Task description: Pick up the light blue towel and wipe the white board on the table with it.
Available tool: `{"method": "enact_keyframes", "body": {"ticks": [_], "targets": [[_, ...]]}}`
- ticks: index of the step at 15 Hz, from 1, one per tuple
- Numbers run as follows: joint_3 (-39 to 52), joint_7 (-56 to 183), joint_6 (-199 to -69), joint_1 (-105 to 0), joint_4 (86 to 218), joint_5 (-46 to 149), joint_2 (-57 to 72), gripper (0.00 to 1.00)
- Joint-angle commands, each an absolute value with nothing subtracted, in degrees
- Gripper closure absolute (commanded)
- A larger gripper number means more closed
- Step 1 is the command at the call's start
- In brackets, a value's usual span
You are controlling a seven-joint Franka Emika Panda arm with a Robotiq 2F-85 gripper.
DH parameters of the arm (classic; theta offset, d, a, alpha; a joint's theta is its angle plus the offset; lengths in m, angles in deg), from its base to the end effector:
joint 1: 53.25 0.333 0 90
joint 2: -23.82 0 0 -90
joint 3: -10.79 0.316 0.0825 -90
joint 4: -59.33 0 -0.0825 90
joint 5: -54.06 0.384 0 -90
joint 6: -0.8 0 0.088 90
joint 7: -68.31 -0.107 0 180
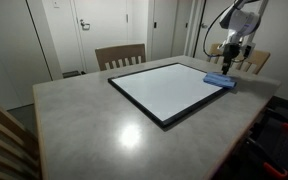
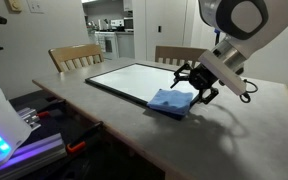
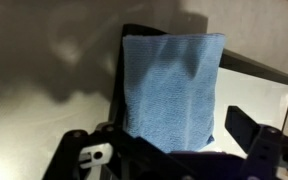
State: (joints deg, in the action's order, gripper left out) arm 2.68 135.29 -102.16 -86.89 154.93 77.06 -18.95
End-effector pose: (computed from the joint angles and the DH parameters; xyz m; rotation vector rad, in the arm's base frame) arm 0.4776 -0.3759 0.1437 -2.4897 -0.2925 0.1903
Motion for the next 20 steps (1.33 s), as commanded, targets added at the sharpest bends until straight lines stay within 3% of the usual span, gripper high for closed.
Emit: {"method": "enact_keyframes", "body": {"ticks": [1, 5, 7, 17, 18, 20], "targets": [[3.11, 133.18, -99.23, -87.59, 152.93, 76.34, -19.54, 0.00], [3.13, 131.86, -98.16, -87.60, 152.08, 76.29, -20.64, 0.02], [3.14, 131.26, -97.82, -87.68, 151.79, 76.28, -21.09, 0.26], [3.48, 129.65, -97.41, -88.25, 149.26, 76.81, -23.25, 0.95], [3.57, 129.34, -97.61, -88.42, 149.12, 77.20, -23.29, 1.00], [3.79, 128.79, -97.69, -88.88, 148.80, 78.04, -23.21, 1.00]]}}
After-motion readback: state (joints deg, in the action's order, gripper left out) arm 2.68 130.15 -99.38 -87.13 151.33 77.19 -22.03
